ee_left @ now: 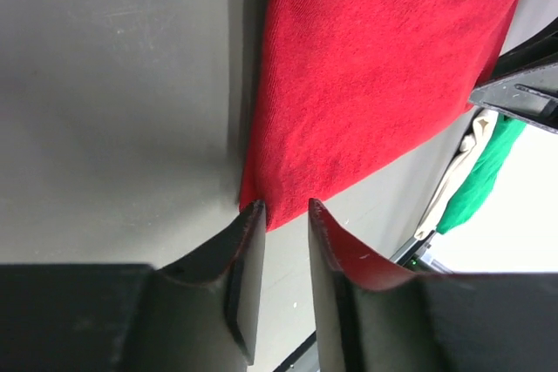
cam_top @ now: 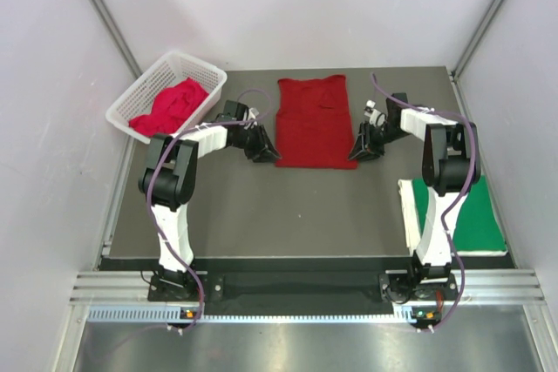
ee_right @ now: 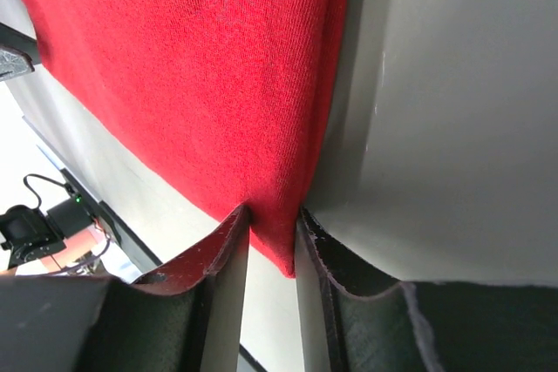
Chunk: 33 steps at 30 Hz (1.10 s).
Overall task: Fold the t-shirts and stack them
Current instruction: Fold the tshirt
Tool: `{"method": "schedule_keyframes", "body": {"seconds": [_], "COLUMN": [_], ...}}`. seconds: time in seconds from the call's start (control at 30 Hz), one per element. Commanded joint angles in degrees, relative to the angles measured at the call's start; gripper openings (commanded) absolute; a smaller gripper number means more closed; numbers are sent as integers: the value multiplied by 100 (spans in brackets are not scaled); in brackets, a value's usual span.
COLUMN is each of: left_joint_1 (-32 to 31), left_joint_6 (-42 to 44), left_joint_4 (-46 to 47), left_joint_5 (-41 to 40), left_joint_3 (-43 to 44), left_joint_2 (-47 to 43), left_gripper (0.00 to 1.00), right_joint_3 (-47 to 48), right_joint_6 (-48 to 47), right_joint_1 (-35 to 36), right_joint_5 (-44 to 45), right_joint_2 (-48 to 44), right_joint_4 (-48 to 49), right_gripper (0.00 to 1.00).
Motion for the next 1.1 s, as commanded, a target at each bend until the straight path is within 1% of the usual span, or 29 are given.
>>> {"method": "schedule_keyframes", "body": {"seconds": [0.0, 0.03, 0.1, 0.13, 0.2, 0.23, 0.27, 0.3, 0.4, 0.47, 0.63, 0.87, 0.97, 1.07], "left_joint_1": [-19, -27, -36, -36, -36, -36, -36, -36, -36, -45, -54, -62, -62, -80], "left_joint_6": [-21, -22, -39, -39, -31, -30, -22, 31, 119, 119, 93, 145, 119, 75], "left_joint_4": [377, 368, 386, 377, 377, 377, 342, 238, 87, 78, 298, 315, 368, 386], "left_joint_5": [143, 151, 187, 204, 204, 204, 196, 195, 134, 81, 64, -33, 98, 195], "left_joint_3": [41, 58, 67, 59, 41, 15, 23, 23, -20, -204, -749, -1136, -1207, -1207], "left_joint_2": [23, 41, 76, 76, 58, 41, 23, -29, -231, -354, -609, -847, -795, -698], "left_gripper": [27, 21, 15, 8, 0, 0, 0, 0, 0, 0, 0, 0, 0, 0], "right_joint_3": [131, 122, 113, 105, 87, 87, 78, 52, -158, -430, -932, -1590, -1933, -2408], "right_joint_6": [5, 5, 14, 14, 23, 40, 49, 49, 93, 119, 146, 181, 356, 611], "right_joint_1": [-15, -15, -15, -15, -15, -15, -15, -15, -15, -15, -15, -15, -15, 46], "right_joint_5": [-34, -34, -25, -8, 19, 28, 45, 54, 54, 72, 124, 309, 379, 545], "right_joint_2": [-326, -326, -335, -352, -370, -379, -413, -440, -633, -817, -994, -1231, -1406, -1652], "right_joint_4": [132, 123, 132, 141, 141, 141, 141, 149, 202, 272, 527, 755, 984, 1467], "right_gripper": [27, 26, 24, 23, 19, 8, 2, 0, 0, 0, 0, 0, 0, 0]}}
